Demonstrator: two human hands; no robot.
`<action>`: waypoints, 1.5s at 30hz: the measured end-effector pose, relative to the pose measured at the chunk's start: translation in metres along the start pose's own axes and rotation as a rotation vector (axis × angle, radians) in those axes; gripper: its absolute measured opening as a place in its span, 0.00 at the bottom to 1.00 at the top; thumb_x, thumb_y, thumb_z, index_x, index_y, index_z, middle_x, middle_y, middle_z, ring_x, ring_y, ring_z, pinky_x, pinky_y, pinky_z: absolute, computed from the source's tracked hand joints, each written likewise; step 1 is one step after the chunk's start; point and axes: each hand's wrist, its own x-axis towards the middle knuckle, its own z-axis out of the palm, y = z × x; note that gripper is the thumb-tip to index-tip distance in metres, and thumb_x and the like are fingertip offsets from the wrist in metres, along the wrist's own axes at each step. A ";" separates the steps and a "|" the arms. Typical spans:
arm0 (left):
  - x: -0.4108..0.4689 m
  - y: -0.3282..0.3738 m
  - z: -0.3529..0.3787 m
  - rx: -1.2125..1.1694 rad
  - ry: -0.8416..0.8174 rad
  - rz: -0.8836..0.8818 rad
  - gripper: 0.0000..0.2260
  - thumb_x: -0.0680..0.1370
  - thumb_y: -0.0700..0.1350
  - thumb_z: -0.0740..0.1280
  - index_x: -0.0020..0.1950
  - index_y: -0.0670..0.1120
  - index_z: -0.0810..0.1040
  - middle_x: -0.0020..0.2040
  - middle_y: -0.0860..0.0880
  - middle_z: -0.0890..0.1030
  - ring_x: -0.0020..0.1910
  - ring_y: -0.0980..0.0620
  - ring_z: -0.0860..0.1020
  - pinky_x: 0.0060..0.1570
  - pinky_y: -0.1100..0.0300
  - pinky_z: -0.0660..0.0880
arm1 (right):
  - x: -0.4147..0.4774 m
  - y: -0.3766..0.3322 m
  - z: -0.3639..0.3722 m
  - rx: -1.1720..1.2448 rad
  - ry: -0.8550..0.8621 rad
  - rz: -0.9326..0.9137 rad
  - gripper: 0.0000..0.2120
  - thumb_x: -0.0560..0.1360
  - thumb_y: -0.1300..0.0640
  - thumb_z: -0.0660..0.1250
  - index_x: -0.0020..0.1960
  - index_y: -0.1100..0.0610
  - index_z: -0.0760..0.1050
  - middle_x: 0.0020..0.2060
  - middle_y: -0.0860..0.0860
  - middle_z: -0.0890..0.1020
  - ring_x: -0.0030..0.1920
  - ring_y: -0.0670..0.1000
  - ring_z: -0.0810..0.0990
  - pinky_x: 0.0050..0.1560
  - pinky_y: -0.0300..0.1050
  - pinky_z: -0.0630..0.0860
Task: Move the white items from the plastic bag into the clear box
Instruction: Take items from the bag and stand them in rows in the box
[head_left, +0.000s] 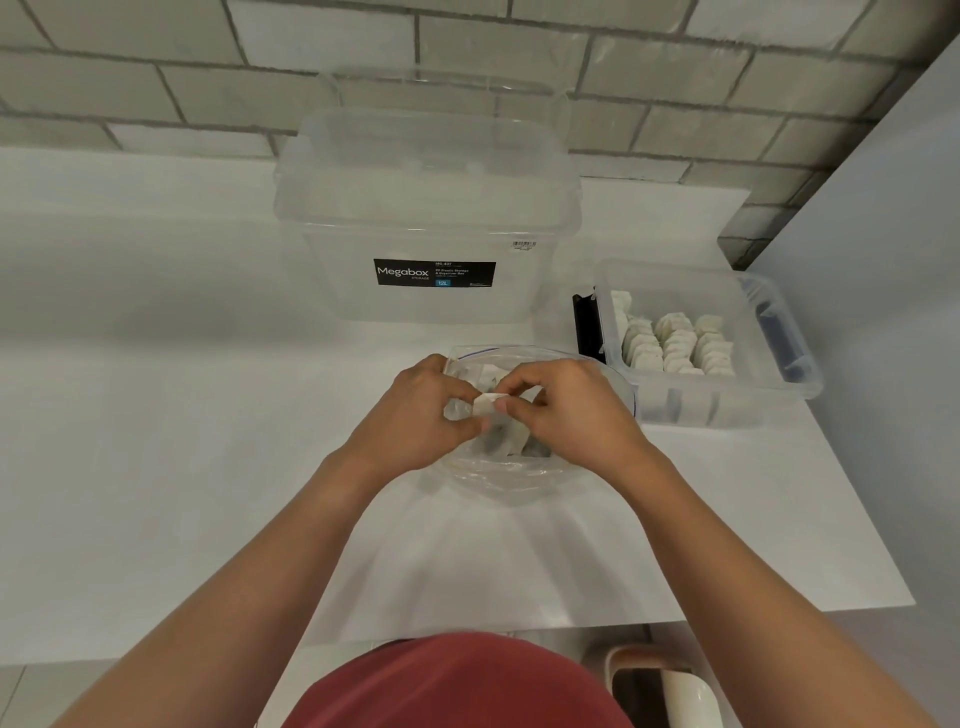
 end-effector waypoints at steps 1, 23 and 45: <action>0.000 0.000 0.000 0.002 0.002 -0.001 0.06 0.74 0.54 0.73 0.50 0.58 0.85 0.49 0.49 0.76 0.49 0.51 0.76 0.48 0.58 0.74 | -0.001 -0.001 -0.003 0.018 0.009 0.007 0.03 0.75 0.52 0.73 0.48 0.46 0.85 0.43 0.42 0.86 0.39 0.41 0.80 0.46 0.42 0.77; -0.001 0.006 0.010 0.027 0.046 -0.133 0.12 0.71 0.51 0.76 0.54 0.60 0.83 0.52 0.56 0.76 0.49 0.57 0.75 0.47 0.65 0.67 | 0.029 0.096 -0.140 0.187 0.356 0.163 0.01 0.75 0.55 0.75 0.45 0.50 0.84 0.32 0.47 0.85 0.36 0.47 0.84 0.45 0.47 0.81; -0.006 0.010 0.013 0.043 0.036 -0.160 0.13 0.71 0.51 0.76 0.55 0.60 0.83 0.57 0.54 0.78 0.52 0.56 0.77 0.52 0.63 0.71 | 0.079 0.130 -0.091 -0.152 0.046 0.285 0.10 0.67 0.48 0.80 0.39 0.47 0.79 0.38 0.47 0.83 0.49 0.52 0.82 0.52 0.43 0.79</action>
